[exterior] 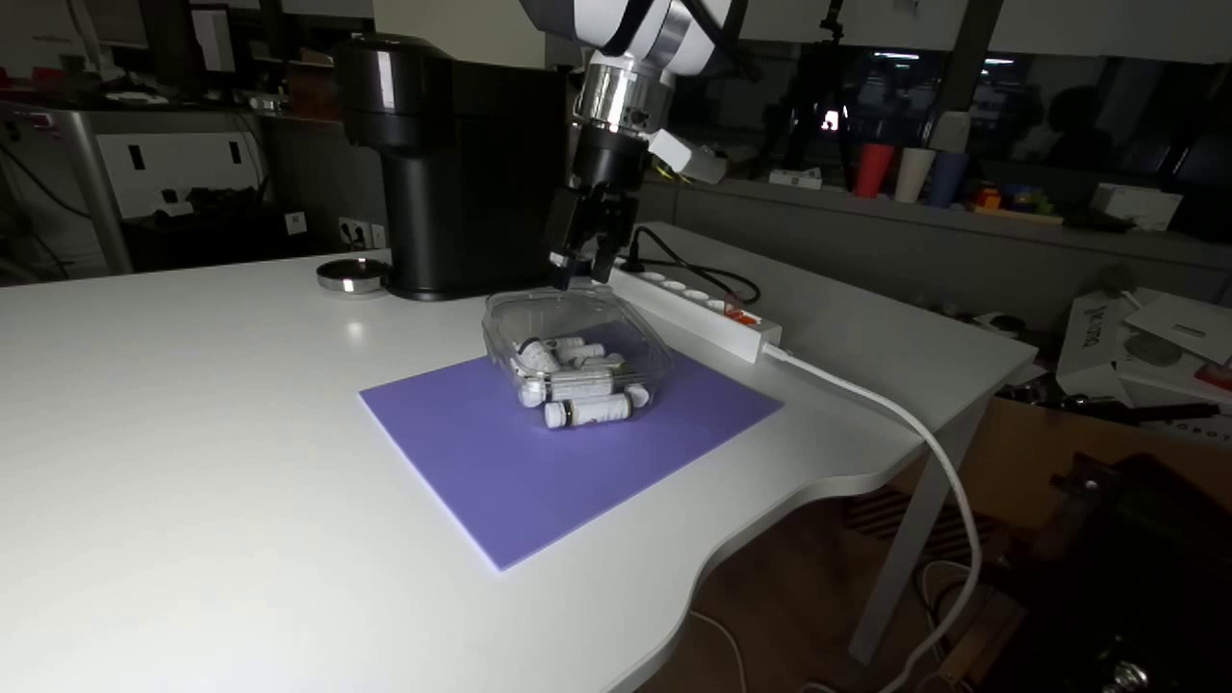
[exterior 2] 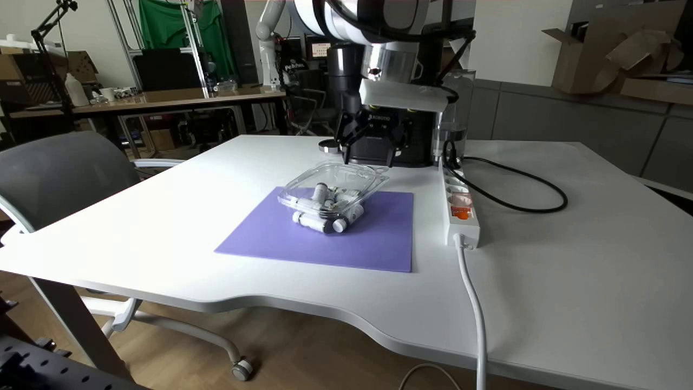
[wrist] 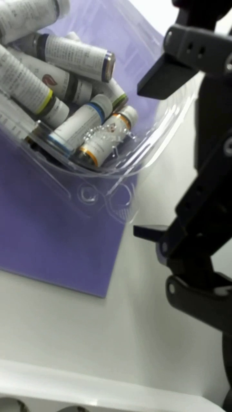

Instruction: Open colourless box

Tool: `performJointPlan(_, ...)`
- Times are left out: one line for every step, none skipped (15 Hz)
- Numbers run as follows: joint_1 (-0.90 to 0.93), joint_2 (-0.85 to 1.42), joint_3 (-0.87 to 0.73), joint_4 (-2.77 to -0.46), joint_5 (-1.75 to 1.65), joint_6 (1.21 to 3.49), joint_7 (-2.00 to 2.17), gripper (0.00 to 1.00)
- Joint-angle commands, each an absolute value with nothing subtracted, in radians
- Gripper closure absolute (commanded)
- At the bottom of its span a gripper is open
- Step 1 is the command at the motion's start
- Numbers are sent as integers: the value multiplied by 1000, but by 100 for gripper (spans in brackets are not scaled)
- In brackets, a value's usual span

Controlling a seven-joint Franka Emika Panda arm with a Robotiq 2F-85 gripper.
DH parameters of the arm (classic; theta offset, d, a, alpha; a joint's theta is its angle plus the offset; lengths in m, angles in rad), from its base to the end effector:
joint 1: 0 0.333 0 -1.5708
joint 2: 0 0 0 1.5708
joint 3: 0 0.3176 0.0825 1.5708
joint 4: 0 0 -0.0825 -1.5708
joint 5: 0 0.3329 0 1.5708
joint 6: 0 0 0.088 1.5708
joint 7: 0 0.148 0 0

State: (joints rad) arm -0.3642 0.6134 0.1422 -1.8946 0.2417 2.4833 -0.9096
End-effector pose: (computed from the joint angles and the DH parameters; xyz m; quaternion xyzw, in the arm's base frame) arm 0.5854 -0.1299 0.1798 -0.9663 -0.2309 -0.0504 0.1024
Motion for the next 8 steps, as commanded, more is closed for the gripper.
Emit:
performJointPlan(-413, 610, 186, -1854, 329, 2371, -992, 0)
performJointPlan(-410, 604, 177, -1851, 342, 2332, -993, 0)
performJointPlan(-399, 599, 159, -1848, 343, 2300, -981, 0)
performJointPlan(-396, 597, 150, -1845, 349, 2273, -983, 0)
performJointPlan(-389, 596, 135, -1842, 344, 2250, -972, 0)
performJointPlan(-388, 596, 128, -1838, 348, 2225, -974, 0)
performJointPlan(-384, 594, 118, -1836, 343, 2201, -975, 0)
performJointPlan(-382, 593, 111, -1833, 340, 2175, -977, 0)
